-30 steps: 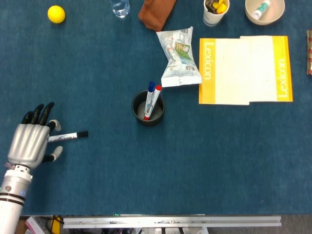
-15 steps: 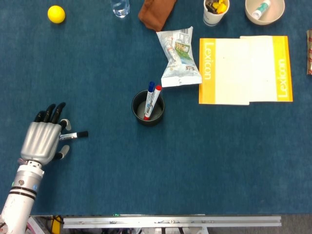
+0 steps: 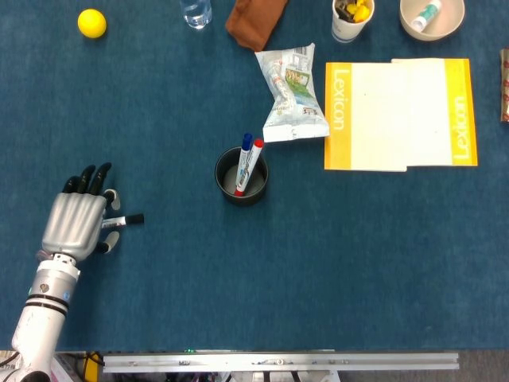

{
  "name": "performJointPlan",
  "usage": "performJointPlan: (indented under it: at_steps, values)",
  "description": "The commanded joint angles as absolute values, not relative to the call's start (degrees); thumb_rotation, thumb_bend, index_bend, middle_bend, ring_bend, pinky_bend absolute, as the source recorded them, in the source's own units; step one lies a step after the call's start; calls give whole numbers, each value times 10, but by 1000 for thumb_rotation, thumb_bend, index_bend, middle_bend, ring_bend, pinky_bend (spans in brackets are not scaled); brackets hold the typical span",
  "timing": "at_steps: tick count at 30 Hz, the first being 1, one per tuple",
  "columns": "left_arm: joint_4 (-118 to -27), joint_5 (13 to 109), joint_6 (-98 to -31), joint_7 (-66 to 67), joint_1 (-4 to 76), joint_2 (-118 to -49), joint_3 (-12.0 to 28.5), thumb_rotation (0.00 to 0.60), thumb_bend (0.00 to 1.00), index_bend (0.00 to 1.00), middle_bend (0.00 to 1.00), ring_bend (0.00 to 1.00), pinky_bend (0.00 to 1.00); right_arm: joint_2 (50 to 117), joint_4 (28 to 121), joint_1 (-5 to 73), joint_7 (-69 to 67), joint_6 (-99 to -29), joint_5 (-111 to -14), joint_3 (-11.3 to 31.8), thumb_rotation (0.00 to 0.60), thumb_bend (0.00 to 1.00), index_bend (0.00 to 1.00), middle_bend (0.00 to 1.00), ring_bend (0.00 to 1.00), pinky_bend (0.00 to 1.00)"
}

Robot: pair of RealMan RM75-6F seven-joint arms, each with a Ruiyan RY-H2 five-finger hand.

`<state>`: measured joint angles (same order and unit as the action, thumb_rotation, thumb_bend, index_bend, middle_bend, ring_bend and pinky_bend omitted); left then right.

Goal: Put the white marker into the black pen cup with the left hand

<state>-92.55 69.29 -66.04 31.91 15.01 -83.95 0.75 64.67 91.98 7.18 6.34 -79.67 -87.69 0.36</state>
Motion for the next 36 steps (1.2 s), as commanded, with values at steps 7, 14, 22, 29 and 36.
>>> performJointPlan:
  at_steps: [7,14,22,29,36]
  values:
    - [-906,697,-653,292,158,-844,3,552,242,427,45,46,157,646,920,71,63,-797,-877,4,600,61,339,318,253,315]
    - [-890,702,-660,278,159,-852,2,554,242,459,53,56,157,646,920,71,63,-796,-877,4,600,61,340,317,253,315]
    - [-878,696,-662,282,160,-858,0,553,243,465,54,58,157,646,920,71,64,-797,-877,4,600,61,339,317,253,315]
    - [-868,693,-663,278,161,-863,0,552,242,491,59,62,157,645,921,70,63,-797,-877,4,600,60,339,317,253,314]
    - [-861,693,-665,276,161,-865,-2,559,243,543,71,73,157,645,921,70,63,-796,-877,4,600,61,340,317,253,315]
